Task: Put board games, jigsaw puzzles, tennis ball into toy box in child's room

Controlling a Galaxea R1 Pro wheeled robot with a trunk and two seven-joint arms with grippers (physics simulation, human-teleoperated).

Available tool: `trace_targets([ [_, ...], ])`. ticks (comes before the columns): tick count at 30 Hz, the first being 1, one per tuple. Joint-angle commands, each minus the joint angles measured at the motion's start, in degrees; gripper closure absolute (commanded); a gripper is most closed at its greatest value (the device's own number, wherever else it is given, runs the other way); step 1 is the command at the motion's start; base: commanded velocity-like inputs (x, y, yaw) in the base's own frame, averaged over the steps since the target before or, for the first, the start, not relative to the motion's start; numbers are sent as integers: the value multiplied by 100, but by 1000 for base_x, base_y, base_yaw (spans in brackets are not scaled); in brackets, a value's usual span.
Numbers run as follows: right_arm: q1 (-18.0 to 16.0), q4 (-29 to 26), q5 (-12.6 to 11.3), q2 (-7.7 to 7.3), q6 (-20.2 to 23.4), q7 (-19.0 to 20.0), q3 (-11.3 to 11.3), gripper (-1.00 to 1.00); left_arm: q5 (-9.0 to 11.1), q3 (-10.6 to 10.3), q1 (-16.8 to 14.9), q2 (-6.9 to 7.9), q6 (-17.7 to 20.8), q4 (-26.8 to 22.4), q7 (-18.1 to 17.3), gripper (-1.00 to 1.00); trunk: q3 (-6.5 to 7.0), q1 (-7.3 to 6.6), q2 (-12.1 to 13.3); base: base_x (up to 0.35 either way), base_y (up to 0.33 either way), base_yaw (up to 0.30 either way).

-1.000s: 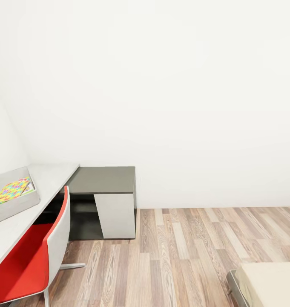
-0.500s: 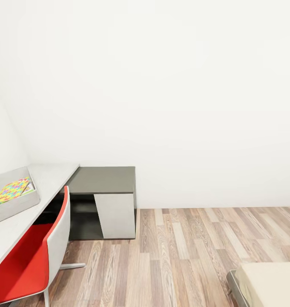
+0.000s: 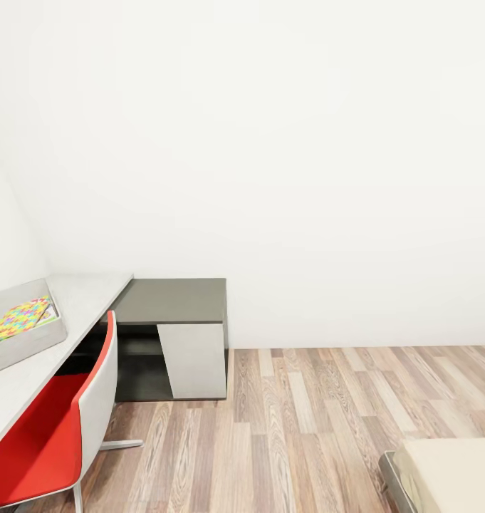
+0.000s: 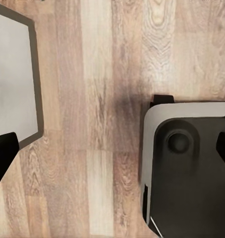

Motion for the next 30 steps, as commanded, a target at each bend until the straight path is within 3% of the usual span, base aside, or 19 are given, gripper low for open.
trace_targets([
  [1,-3,-1,-43,1,-9,-12,47,-100,-23,18,-5,-4,-36,11,16,-100,-13,3,-12,0,0,0],
  [4,-3,0,-46,23,-10,-14,46,-100,-28,19,0,-39,-53,6,12,-100,-13,3,-12,0,0,0],
  [7,-5,2,-53,64,-10,-15,39,-100,-13,33,3,-155,-62,8,-2,-100,-13,3,-12,0,0,0],
  [11,-8,2,-61,91,-10,-15,36,-100,-22,40,4,-440,-66,7,-5,-100,-13,3,-12,0,0,0],
  [16,-10,2,-51,56,-12,-15,29,-100,-17,38,5,-559,-69,9,-2,-100,-13,3,-12,0,0,0],
  [30,-11,2,-51,67,-12,-15,31,-100,-33,31,5,-554,-70,7,-1,-100,-13,3,-12,0,0,0],
])
